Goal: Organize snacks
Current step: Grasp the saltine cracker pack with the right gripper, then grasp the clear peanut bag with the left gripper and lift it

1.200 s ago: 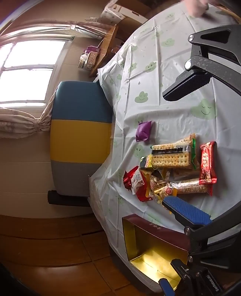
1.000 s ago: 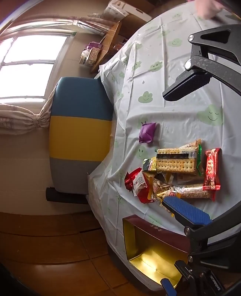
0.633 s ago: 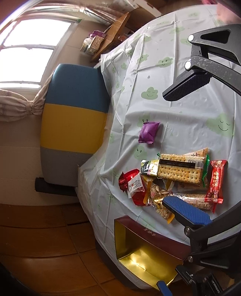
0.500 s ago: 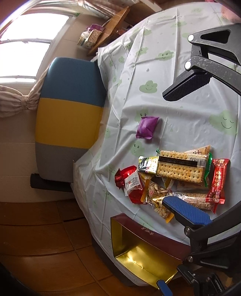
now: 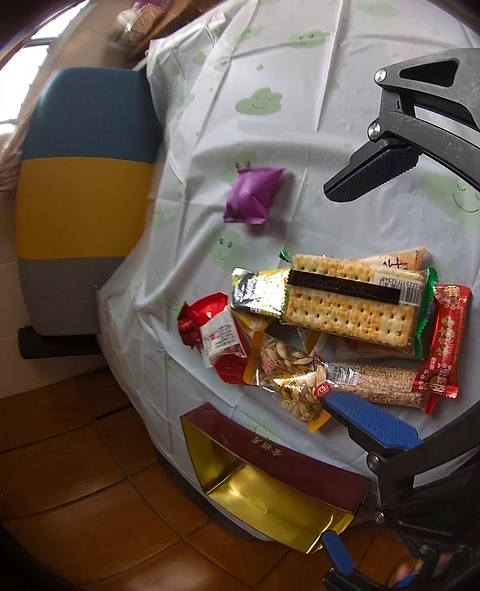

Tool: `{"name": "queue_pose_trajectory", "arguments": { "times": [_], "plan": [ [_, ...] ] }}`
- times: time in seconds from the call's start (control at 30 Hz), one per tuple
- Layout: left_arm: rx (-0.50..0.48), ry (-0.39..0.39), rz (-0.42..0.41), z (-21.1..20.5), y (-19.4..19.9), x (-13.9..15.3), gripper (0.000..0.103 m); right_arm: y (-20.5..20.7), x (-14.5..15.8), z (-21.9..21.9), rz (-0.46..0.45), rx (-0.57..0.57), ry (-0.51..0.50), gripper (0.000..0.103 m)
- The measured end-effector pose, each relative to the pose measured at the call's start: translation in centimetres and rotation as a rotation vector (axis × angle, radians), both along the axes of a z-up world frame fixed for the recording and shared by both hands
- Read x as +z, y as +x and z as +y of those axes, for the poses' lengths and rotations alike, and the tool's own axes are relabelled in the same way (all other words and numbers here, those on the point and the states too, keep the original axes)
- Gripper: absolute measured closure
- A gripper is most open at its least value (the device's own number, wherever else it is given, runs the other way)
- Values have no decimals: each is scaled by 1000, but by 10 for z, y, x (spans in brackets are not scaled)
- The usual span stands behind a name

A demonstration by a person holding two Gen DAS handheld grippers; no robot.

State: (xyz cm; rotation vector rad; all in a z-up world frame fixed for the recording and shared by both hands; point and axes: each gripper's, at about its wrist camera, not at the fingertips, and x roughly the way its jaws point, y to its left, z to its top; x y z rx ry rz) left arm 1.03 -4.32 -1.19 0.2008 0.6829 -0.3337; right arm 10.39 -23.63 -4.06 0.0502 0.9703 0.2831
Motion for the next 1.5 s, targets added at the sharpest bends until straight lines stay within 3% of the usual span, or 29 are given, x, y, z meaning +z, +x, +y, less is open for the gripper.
{"name": "queue_pose_trajectory", "arguments": {
  "times": [0.07,0.13,0.2,0.23,0.27,0.33,0.47,0.7,0.9,1.0,1.07,1.1,1.33,1.4,1.43,1.47,1.5],
  "plan": [
    [-27,3,38,-6,4,-2,27,6,-9,-1,38,-7,0,5],
    [-35,21,98,-10,11,-7,27,10,-16,-1,71,-11,-11,17],
    [-44,30,152,-13,19,-13,33,11,-21,-1,106,-6,-38,38],
    [-50,34,185,-15,23,-16,37,11,-23,-2,121,2,-31,53],
    [-56,40,223,-15,28,-20,42,10,-21,-3,121,1,-31,54],
    [-57,33,276,-17,34,-24,50,8,-15,-7,93,-18,-54,54],
    [-43,8,341,-17,49,-25,56,8,-6,-27,84,-111,-83,54],
    [-5,-51,400,-20,93,-16,56,12,-15,-44,163,-175,-137,54],
    [-22,0,411,-34,115,-23,56,19,-29,-53,217,-208,-187,54],
    [-23,-10,437,-39,131,-31,52,20,-33,-60,247,-219,-179,54],
    [-24,-17,453,-42,139,-35,33,20,-33,-61,247,-214,-175,54],
    [-26,-18,465,-45,145,-39,31,21,-34,-61,246,-211,-176,54],
    [-7,-43,537,-50,172,-61,31,27,-41,-52,255,-203,-191,54],
    [-8,-31,543,-54,175,-66,32,29,-44,-49,256,-200,-196,54],
    [-11,-31,542,-55,176,-67,36,30,-45,-48,257,-199,-199,54],
    [-15,-41,545,-55,177,-69,48,32,-46,-47,258,-196,-202,54],
    [-17,-57,560,-54,178,-72,49,34,-48,-45,260,-194,-206,54]
  ]
}}
